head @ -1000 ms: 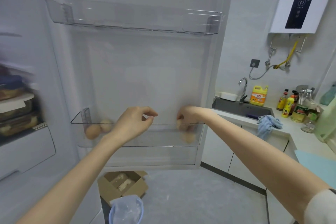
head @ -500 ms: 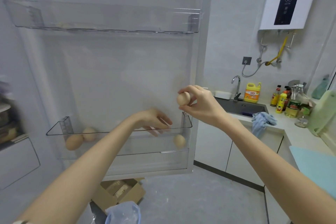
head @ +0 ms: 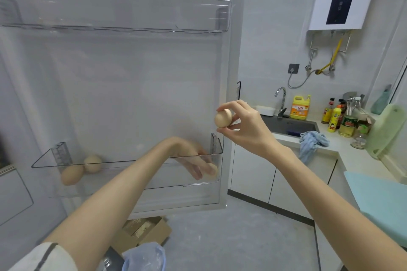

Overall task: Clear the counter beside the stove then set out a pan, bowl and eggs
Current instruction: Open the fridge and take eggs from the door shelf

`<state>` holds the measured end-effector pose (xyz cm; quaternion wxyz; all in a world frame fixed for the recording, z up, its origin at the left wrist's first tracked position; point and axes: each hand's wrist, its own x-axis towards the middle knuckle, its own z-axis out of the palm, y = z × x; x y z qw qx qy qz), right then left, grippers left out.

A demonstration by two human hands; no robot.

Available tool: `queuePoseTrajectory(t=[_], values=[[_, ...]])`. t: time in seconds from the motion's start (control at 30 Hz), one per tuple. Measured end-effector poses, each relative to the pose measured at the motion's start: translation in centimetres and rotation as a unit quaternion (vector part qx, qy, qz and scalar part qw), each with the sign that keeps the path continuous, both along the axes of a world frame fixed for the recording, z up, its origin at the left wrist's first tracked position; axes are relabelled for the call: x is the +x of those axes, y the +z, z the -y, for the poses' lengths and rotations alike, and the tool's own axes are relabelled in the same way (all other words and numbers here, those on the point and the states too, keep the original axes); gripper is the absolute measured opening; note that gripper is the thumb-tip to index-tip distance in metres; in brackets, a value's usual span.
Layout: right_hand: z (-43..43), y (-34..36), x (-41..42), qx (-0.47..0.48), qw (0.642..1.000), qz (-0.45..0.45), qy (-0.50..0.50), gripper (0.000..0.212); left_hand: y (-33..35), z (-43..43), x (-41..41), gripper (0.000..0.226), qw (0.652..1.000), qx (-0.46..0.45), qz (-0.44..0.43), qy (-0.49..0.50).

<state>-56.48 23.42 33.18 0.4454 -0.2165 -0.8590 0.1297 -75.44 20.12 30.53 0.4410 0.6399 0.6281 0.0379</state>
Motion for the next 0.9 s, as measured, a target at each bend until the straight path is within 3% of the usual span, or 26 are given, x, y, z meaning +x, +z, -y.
queuePoseTrajectory(t=[0.17,0.3,0.4,0.53,0.67,0.77,0.9], values=[[-0.2,-0.4,-0.2,-0.001,1.000,-0.015,0.005,0.040,0.0,0.5,0.1,0.040,0.998,0.036,-0.057,0.003],[-0.4,-0.6,-0.1,0.002,1.000,-0.022,0.006,0.039,0.6,1.1,-0.2,0.022,0.986,0.160,0.008,0.049],[-0.3,-0.6,-0.1,0.001,0.999,-0.047,0.011,0.038,1.4,2.1,-0.4,0.010,0.949,0.280,0.093,0.116],[0.0,-0.8,0.3,-0.003,0.996,-0.089,0.022,0.038,1.4,3.3,-0.2,0.033,0.894,0.367,0.157,0.203],[0.4,-1.2,1.2,0.000,0.995,-0.103,0.016,0.037,1.3,4.3,1.2,0.032,0.842,0.447,0.186,0.239],[0.7,-1.6,2.3,0.001,0.994,-0.106,0.005,0.038,1.5,4.6,2.5,0.029,0.820,0.475,0.207,0.243],[1.5,-2.1,3.9,-0.012,0.992,-0.122,-0.031,0.039,1.7,4.5,4.0,0.028,0.818,0.477,0.233,0.221]])
